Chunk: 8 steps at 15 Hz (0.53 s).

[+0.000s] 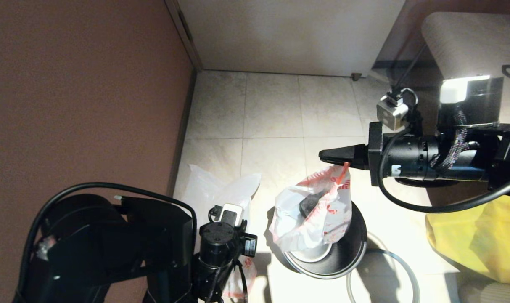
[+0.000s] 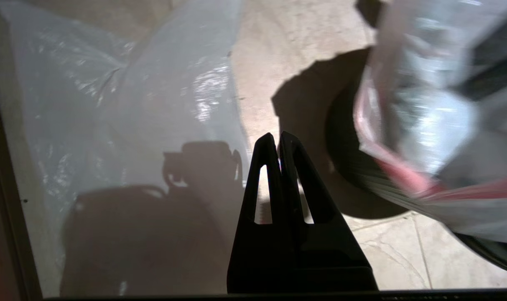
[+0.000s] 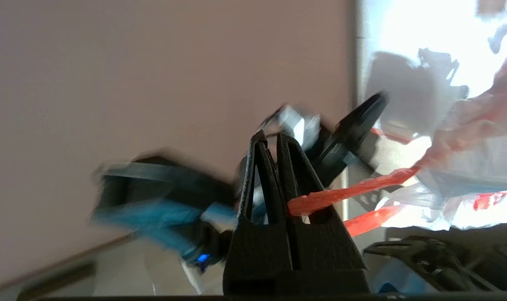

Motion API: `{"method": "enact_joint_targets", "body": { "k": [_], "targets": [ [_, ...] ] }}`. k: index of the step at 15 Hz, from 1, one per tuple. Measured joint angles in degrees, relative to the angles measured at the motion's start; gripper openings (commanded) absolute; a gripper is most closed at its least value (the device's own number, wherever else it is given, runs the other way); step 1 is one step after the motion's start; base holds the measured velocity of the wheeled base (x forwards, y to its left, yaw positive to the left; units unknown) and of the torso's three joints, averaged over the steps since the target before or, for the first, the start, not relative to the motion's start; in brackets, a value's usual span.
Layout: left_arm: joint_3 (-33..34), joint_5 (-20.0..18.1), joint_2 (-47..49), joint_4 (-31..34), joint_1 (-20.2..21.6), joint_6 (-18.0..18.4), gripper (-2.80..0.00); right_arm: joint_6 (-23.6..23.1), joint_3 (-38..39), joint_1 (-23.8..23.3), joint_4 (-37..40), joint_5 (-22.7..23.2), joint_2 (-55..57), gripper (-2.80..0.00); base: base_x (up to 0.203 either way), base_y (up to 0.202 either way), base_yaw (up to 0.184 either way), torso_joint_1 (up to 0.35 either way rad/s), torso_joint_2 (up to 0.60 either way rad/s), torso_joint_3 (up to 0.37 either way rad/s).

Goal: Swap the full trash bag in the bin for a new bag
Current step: Place the trash bag on the floor

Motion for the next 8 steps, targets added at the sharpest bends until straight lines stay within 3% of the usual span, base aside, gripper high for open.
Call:
{"method": "enact_joint_targets", "body": {
  "k": [3, 5, 8],
  "targets": [
    [-0.27, -5.85, 2.32, 0.02, 4.81, -4.39, -2.80, 0.13, -1.49, 1.71, 1.76, 0.19, -4.06, -2.80, 0.000, 0.000, 0.000, 0.000, 0.00, 0.000],
    [-1.21, -9.47, 4.12, 0.00, 6.00, -4.76, -2.80, 0.18, -1.98, 2.32, 1.89, 0.17, -6.86, -2.80, 0.000, 0.000, 0.000, 0.000, 0.00, 0.000],
    [-3.29, -10.29, 7.18, 0.06, 6.40, -3.47, -2.80, 0.02, -6.35, 2.26, 3.04, 0.09, -10.74, -2.80, 0.000, 0.000, 0.000, 0.000, 0.00, 0.000]
  ]
}}
